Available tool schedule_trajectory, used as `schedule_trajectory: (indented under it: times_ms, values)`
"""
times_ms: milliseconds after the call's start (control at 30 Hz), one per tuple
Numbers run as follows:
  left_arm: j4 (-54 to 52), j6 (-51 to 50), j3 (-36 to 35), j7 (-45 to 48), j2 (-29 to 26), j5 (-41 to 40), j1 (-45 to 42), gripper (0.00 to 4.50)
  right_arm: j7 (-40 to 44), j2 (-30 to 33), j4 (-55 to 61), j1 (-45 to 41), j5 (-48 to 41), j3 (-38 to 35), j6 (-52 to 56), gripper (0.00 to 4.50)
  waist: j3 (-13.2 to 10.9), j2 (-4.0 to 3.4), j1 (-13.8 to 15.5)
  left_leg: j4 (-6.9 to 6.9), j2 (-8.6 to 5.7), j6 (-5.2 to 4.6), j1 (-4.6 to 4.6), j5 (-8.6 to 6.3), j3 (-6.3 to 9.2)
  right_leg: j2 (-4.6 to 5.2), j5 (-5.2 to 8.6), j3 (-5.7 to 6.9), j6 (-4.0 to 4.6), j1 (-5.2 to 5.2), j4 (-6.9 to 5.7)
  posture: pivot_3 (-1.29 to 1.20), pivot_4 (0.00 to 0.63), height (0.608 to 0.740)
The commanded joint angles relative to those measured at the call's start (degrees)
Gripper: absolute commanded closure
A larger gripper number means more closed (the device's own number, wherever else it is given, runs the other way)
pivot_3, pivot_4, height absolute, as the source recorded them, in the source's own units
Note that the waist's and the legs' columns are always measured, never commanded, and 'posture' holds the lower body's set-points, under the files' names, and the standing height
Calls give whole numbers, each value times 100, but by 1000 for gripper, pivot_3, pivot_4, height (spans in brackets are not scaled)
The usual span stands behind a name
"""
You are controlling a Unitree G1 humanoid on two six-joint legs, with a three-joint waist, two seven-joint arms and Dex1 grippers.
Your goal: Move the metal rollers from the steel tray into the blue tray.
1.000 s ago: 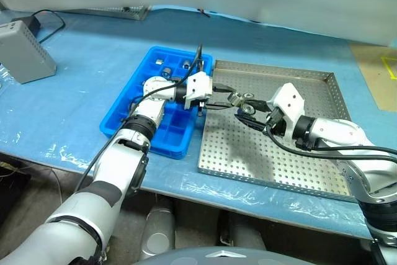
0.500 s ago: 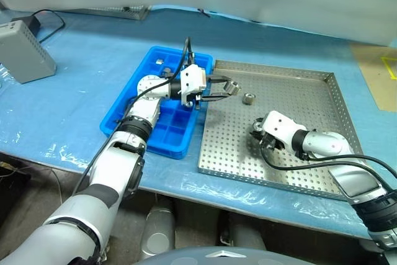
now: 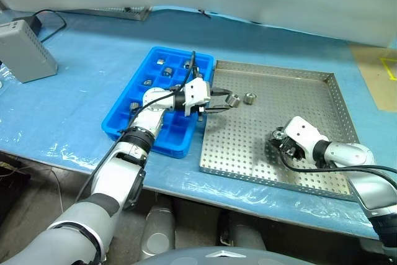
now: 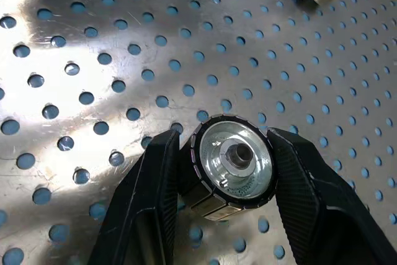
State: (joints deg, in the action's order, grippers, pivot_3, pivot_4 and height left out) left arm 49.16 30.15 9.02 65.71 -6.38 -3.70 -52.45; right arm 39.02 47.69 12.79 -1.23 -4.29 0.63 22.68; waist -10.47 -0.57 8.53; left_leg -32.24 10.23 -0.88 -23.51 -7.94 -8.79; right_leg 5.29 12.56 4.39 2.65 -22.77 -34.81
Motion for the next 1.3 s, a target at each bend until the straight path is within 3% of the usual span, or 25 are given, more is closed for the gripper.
schedule_trajectory:
  times_ms: [33, 267, 467, 667, 800, 967, 1300]
  values:
    - [100, -109, 29, -220, 53, 82, -134, 3079, -313, -258, 213, 139, 146, -52, 36, 2711, 1, -2, -27, 1, 1, 1, 5, 0, 0, -1, 0, 0, 0, 4, 0, 2, 150, 740]
    - [234, -26, 97, -293, 156, 188, -158, 3079, -696, -634, 14, 134, 200, -209, 101, 2711, 1, -1, -130, 4, -5, 2, 13, 1, -1, 2, 0, -3, -2, 15, 6, -24, 150, 740]
    - [296, 0, 103, -273, 152, 213, -188, 3096, -622, -736, 159, 238, -18, -324, 379, 701, 0, -1, -135, 6, -7, 2, 16, 1, -1, 2, 0, -2, -3, 18, 8, -30, 150, 740]
    - [386, 36, 107, -227, 134, 222, -235, 3096, -637, -816, 500, 147, -110, -412, 608, 701, 0, -1, -138, 14, -6, 2, 20, 0, 0, 1, 0, -2, -4, 22, 15, -37, 150, 740]
    - [462, 75, 115, -236, 140, 242, -276, 3096, -909, -1477, 1259, -788, -1641, -1541, 1645, 701, -5, -10, -181, 13, -8, 2, 19, 1, -3, 1, 0, -5, -4, 14, 10, -46, 150, 740]
    - [524, 25, 162, -202, 232, 258, -260, 3096, -991, -1553, 1836, -1690, -3396, -2463, 2954, 701, -7, -34, -159, 14, -6, 5, 21, 3, -3, 0, -7, -9, -7, 16, 8, -69, 150, 740]
    - [1022, -293, 347, -299, 309, 597, -304, 3096, -1470, -1626, 2105, -1428, -3504, -2089, 3107, 701, -7, -34, -165, 24, -12, 7, 10, 4, -12, 4, -6, -11, -8, -1, 15, -102, 150, 740]
